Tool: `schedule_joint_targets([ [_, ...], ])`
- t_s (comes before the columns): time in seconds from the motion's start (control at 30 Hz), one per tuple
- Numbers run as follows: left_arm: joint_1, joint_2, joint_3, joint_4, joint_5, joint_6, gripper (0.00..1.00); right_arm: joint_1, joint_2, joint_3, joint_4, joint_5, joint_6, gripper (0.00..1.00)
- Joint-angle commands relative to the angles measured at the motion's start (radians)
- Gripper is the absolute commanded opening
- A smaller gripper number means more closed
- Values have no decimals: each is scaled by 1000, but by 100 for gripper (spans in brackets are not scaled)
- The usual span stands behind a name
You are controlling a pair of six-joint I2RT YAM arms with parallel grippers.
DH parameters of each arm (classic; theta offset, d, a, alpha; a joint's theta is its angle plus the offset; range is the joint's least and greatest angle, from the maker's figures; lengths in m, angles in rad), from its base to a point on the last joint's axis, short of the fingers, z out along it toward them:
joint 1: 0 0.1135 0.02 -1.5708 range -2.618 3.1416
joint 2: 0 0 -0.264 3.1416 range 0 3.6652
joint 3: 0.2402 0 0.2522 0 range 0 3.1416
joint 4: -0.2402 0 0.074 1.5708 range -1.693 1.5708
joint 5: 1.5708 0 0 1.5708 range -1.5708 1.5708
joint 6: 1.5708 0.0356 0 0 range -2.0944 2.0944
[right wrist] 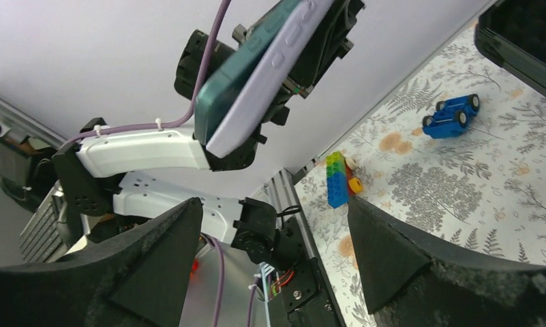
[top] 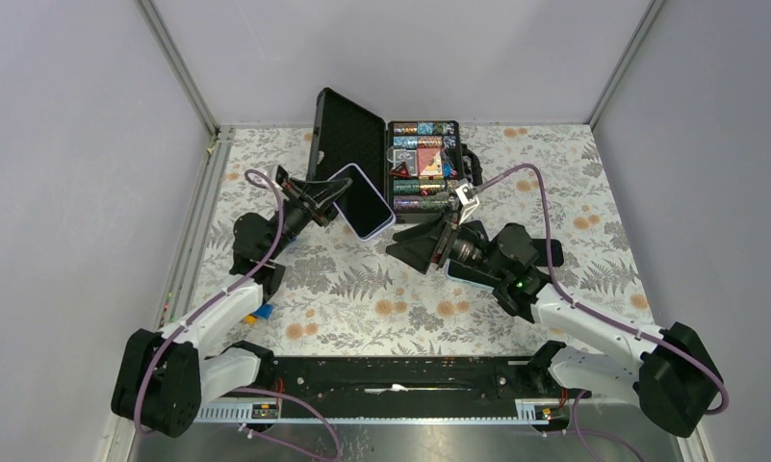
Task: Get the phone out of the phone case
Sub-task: Remove the phone case from the phone.
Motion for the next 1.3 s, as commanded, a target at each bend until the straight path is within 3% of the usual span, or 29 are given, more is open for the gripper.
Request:
schedule_joint_targets([
  [0.0, 21, -21, -60, 210, 15, -47, 0, 37, 13, 4, 51, 88, -60, 87],
  [0.3, 22, -127, -67, 26, -18, 53, 0, 82, 90, -39, 265, 195, 82, 86],
  [0.47, 22, -161, -49, -45, -25, 70, 0, 83, 171, -29, 333, 261, 182, 79],
  [0.57, 22, -173, -46, -51, -26, 62, 0, 82, 224, -9, 398, 242, 227, 77],
  [0.7, 22, -174, -39, -47, -24, 61, 0, 83, 265, 5, 469, 194, 258, 82],
  [1.03, 22, -147, -37, 6, -8, 41, 0, 82, 294, 26, 395, 259, 333, 81],
  [1.27, 22, -156, -46, 2, -11, 53, 0, 82, 359, 48, 322, 332, 565, 79],
])
